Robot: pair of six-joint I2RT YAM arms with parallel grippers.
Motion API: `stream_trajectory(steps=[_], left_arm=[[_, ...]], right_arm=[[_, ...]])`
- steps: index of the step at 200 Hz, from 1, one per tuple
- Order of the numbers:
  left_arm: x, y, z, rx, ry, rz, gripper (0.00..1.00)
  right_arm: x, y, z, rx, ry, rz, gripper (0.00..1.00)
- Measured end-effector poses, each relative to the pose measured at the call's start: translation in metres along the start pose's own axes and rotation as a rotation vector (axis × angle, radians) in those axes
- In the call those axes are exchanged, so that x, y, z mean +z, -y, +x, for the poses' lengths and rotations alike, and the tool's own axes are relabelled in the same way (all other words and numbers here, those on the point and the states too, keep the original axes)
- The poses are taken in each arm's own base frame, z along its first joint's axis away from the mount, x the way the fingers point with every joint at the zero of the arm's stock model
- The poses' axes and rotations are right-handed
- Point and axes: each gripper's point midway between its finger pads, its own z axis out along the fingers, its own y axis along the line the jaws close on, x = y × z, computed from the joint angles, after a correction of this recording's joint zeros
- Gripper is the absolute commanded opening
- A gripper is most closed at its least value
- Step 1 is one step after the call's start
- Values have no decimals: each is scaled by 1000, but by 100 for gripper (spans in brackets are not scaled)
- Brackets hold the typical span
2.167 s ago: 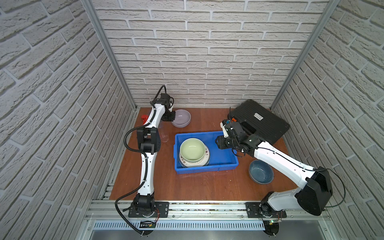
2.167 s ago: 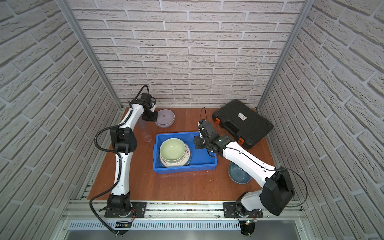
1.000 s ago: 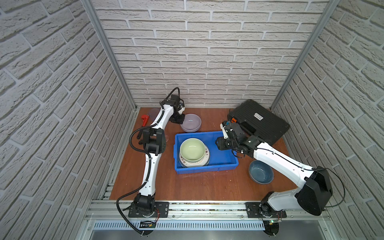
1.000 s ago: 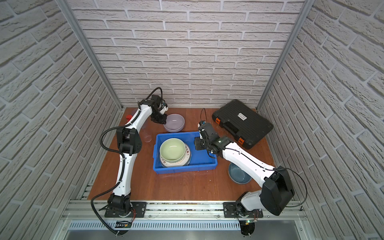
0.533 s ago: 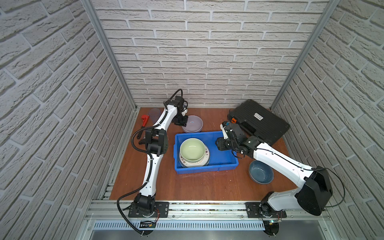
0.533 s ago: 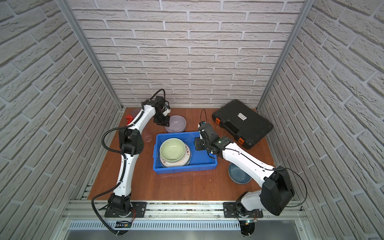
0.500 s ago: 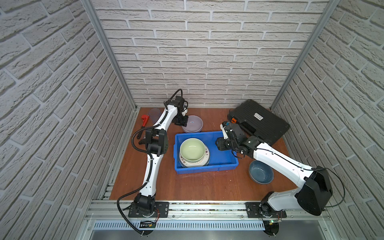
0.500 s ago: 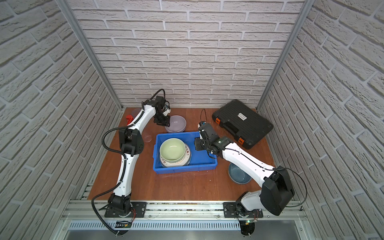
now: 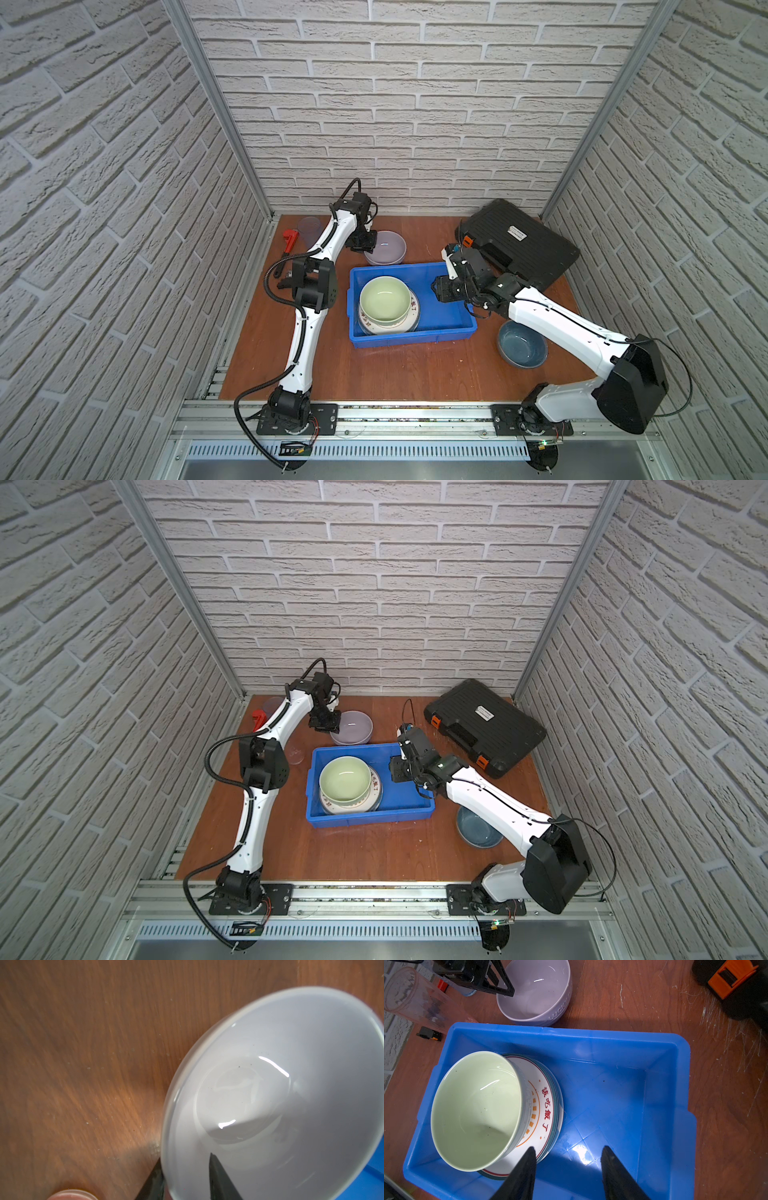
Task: Place the mixed dishes into the plastic bin
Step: 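Lift the lavender bowl with the left gripper and carry it over the bin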
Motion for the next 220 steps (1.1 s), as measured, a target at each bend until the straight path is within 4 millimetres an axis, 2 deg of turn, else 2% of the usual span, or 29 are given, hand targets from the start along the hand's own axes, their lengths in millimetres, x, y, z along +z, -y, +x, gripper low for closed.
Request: stream_trajectory(steps=[48,68,98,155,194,220], left_arm=[[3,-1,0,-17,-3,-16,32],[5,-2,1,-24,-5,-30,39],[7,-3,1,-39,-5,-43,39],[9,-3,0,-55,-2,-49,31],[20,-6,4,-64,-23,-55,26],[25,-8,4,-74,-26,-62,16]], right_arm=[[-3,0,0,1,7,-3,52],[-2,1,2,1,3,0,52],[-2,2,3,0,0,2,52],[-2,3,3,1,2,4,53],[-4,3,2,1,11,3,53],[-6,3,2,2,16,4,53]])
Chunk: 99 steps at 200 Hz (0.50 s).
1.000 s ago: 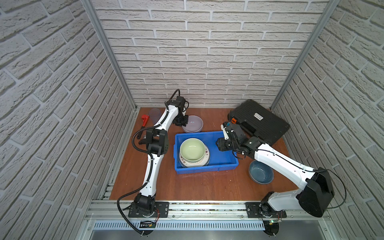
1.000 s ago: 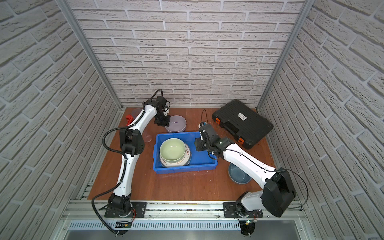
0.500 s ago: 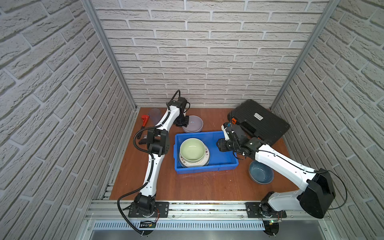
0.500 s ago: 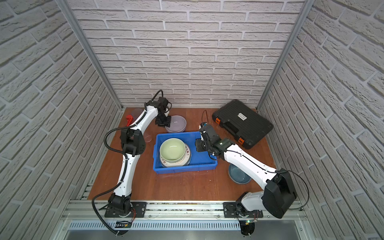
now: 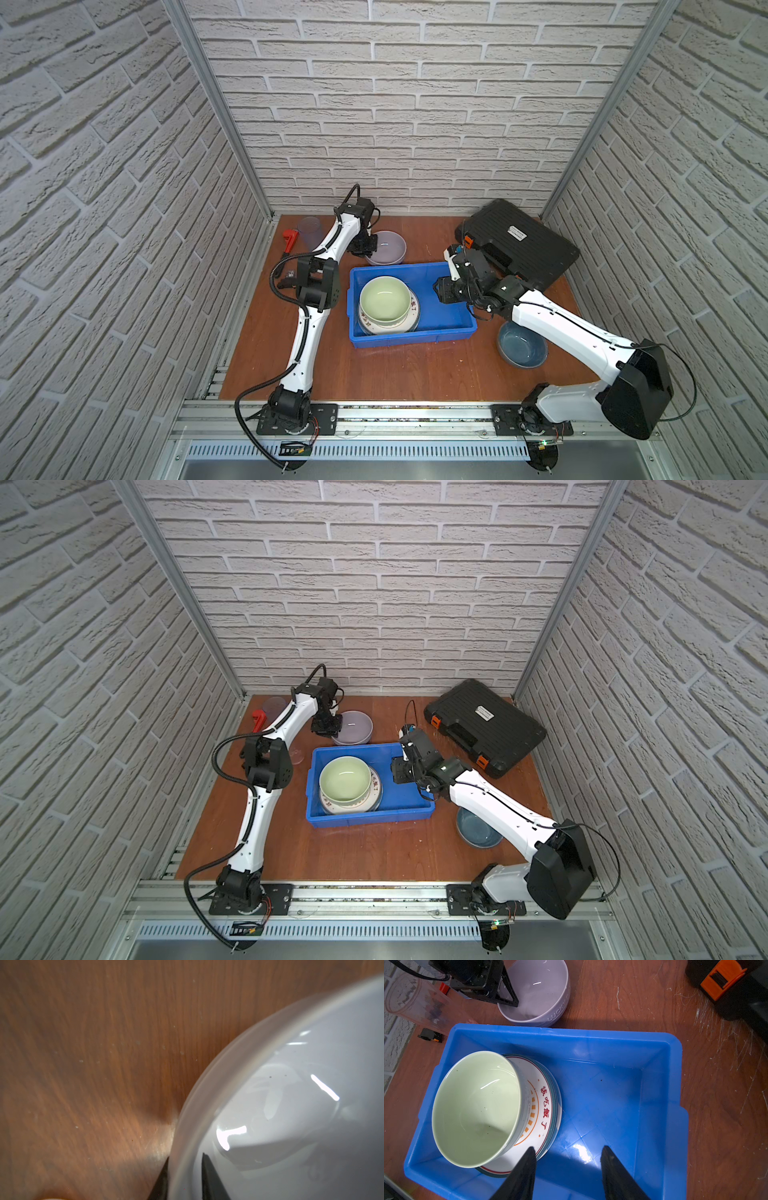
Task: Place the mixed dishes into the plastic bin
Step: 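Lift the lavender bowl with the left gripper and carry it over the bin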
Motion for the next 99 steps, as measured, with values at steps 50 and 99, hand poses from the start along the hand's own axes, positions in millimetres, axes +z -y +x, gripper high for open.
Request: stream_trajectory(steps=[50,99], left_arm=[[0,1,-3,-3,13,4,6],[-3,-2,-5,-13,18,7,1]], right_arm=[[0,1,0,0,1,3,53],[0,1,0,0,1,4,53]])
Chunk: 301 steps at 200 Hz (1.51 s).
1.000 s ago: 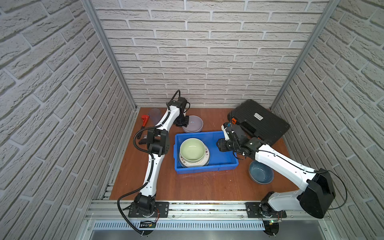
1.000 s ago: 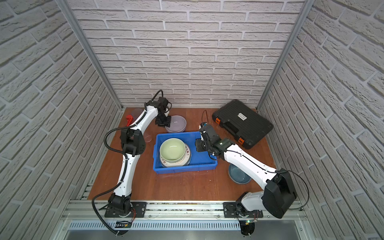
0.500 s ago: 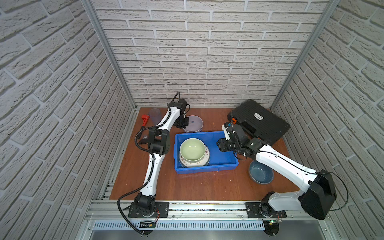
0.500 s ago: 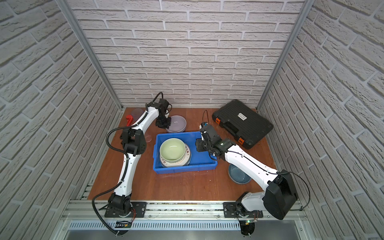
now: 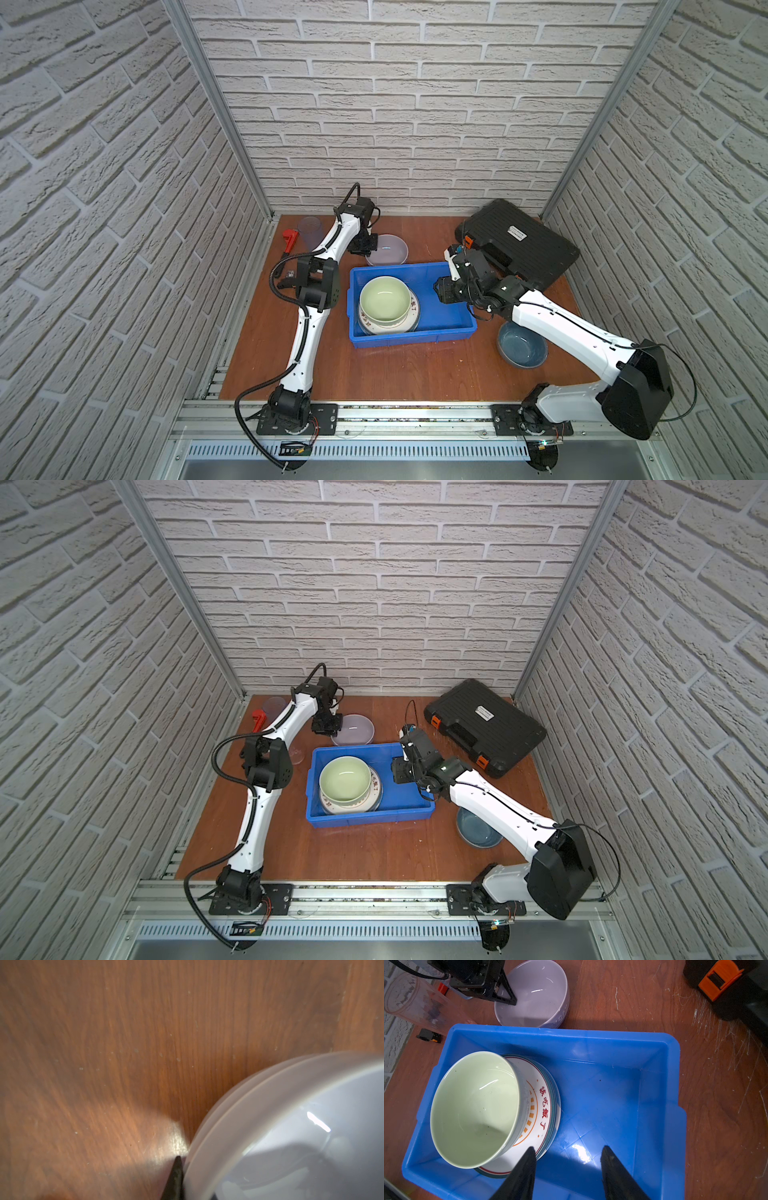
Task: Place the mixed dishes into the plastic bin
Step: 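Lift the lavender bowl with the left gripper and carry it over the bin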
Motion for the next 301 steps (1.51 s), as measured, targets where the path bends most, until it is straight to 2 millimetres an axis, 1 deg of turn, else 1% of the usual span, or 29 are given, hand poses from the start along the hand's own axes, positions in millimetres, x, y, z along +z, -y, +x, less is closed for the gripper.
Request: stream_trajectory(steps=[37,59,115,133,156,173,196,216,232,251,272,301], left_arm=[[-6,-7,-4,-21,12,-2,0],[-18,-12,-9,-31,38,-1,0],[-74,-13,-23,-45,146,25,0],[-91,-11,-25,-44,174,40,0],[-107,-8,-24,-42,189,56,0],[-117,-7,-17,-42,178,57,0],[-132,-6,-2,-29,150,50,0],[-152,-3,11,-5,146,43,0],[-169,2,24,23,146,36,0],[-185,13,42,70,139,36,0],[-193,24,63,110,116,43,0],[-187,34,98,153,42,49,0]], right_arm=[[0,0,0,0,0,0,53],[0,1,0,0,2,2,53],[-2,3,1,0,8,7,53],[-2,3,1,1,9,9,53],[-2,4,0,1,12,12,53],[-2,4,0,1,14,16,53],[-4,5,-1,1,20,21,53],[-5,7,-1,2,26,26,53],[-5,8,-1,2,28,29,53],[-5,8,0,5,29,29,53],[-5,7,-1,12,33,26,53],[-5,7,-2,20,37,25,53]])
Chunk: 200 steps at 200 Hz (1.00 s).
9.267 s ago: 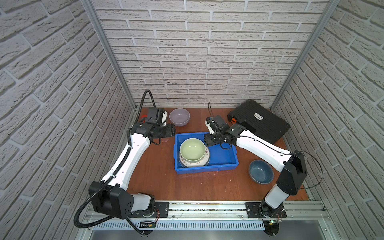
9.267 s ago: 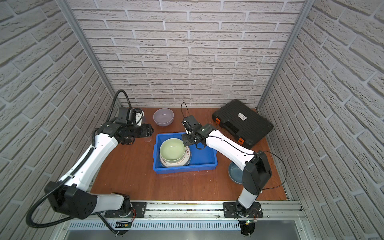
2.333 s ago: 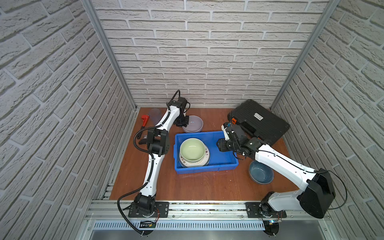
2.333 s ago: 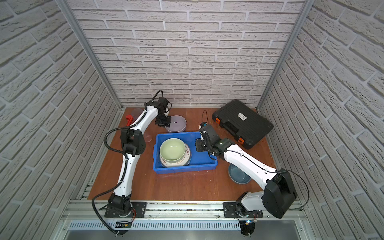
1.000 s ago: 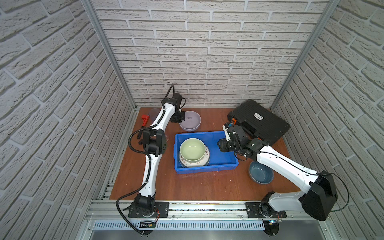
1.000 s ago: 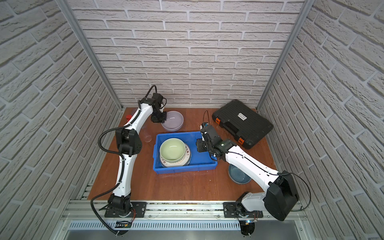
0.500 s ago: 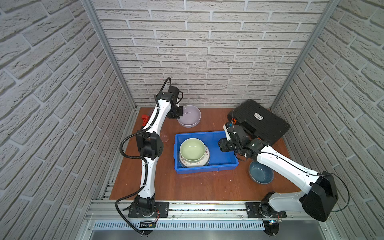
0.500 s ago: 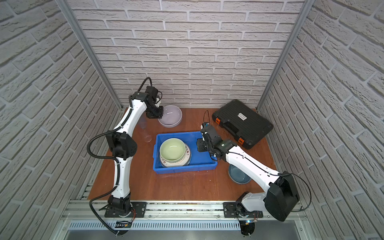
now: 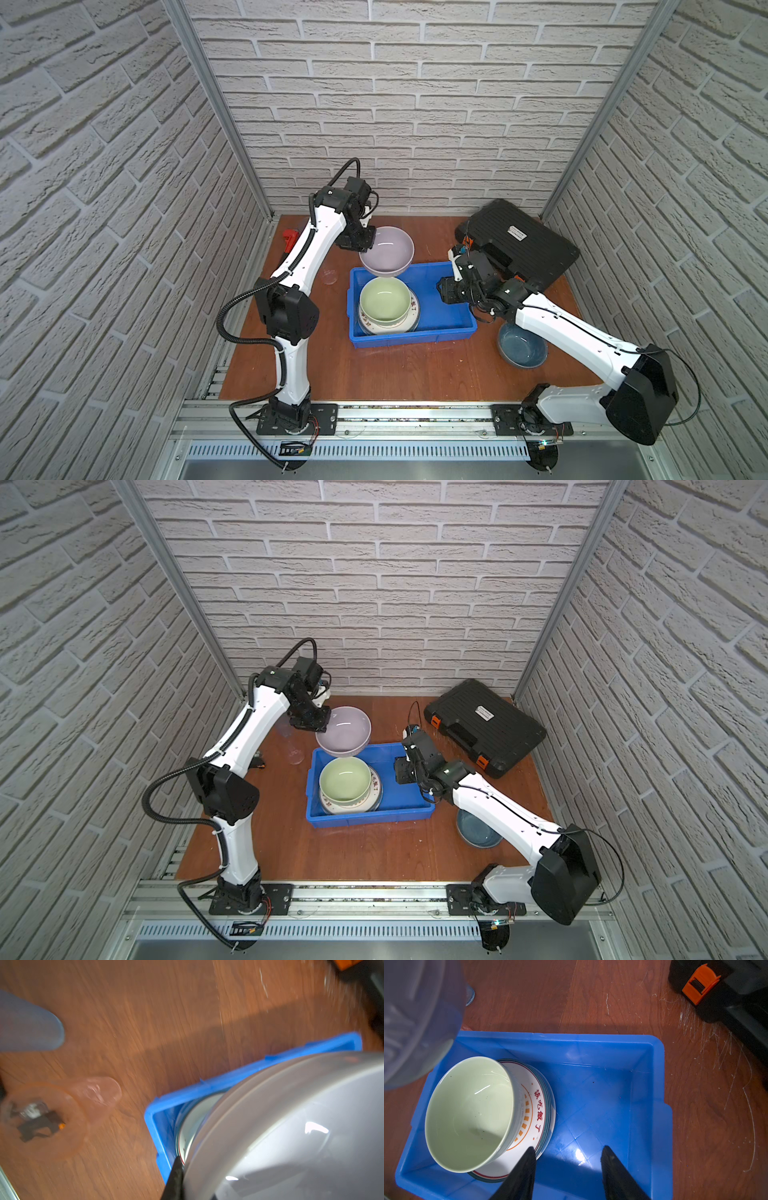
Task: Place the mixed dishes into the plastic bin
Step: 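Lift the lavender bowl with the left gripper and carry it over the bin, then lower the lavender bowl onto the pale green bowl in the bin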
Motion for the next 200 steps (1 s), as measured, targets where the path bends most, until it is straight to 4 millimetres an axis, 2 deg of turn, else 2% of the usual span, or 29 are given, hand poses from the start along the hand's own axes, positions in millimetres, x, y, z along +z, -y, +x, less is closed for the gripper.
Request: stream_trajectory(steps=[46,84,115,150,200], left_arm=[[17,5,54,23,-103,-24,0],[19,5,80,13,-94,-23,0],[25,3,90,-6,-71,-15,0],[41,2,95,-19,-61,-8,0],[48,4,86,-21,-20,3,0]], right_arm=[[0,1,-1,1,5,7,53],[1,1,0,9,8,6,53],[2,0,-1,13,12,1,53],[3,-1,-2,18,14,-3,53],[3,-2,-3,21,17,-7,53]])
